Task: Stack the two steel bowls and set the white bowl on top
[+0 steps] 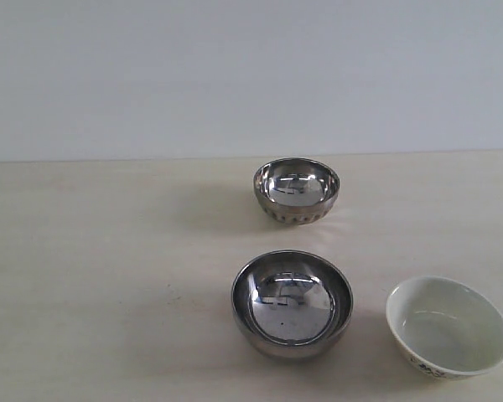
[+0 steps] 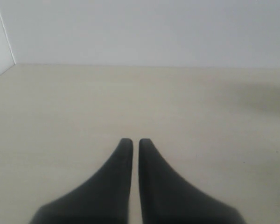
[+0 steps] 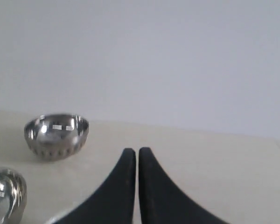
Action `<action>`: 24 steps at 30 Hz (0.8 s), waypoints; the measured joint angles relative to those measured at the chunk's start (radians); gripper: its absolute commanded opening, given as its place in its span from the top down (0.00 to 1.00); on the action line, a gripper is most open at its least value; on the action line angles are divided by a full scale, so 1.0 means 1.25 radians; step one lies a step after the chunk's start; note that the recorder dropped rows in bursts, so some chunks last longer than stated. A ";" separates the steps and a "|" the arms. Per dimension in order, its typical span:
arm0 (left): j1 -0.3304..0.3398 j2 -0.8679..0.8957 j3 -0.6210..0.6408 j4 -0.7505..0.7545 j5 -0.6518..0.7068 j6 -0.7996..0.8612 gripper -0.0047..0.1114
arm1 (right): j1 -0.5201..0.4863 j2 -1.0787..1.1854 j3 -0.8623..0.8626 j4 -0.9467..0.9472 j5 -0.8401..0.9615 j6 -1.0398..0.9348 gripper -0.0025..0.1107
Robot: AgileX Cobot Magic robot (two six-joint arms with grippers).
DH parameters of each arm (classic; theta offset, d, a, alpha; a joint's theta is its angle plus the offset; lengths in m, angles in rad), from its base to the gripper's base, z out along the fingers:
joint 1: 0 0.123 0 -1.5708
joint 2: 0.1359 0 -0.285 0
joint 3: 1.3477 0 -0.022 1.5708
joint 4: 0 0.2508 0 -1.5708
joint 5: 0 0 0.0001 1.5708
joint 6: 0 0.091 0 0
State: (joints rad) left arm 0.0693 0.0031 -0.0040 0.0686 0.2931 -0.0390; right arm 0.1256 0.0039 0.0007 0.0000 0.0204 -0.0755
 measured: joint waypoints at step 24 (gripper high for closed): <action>0.000 0.000 0.000 0.000 0.000 0.000 0.92 | -0.001 0.441 -0.569 -0.004 0.060 0.181 0.88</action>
State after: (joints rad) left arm 0.0693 0.0031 -0.0040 0.0686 0.2931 -0.0390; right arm 0.1240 0.5546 -0.7108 -0.0056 0.0953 0.1503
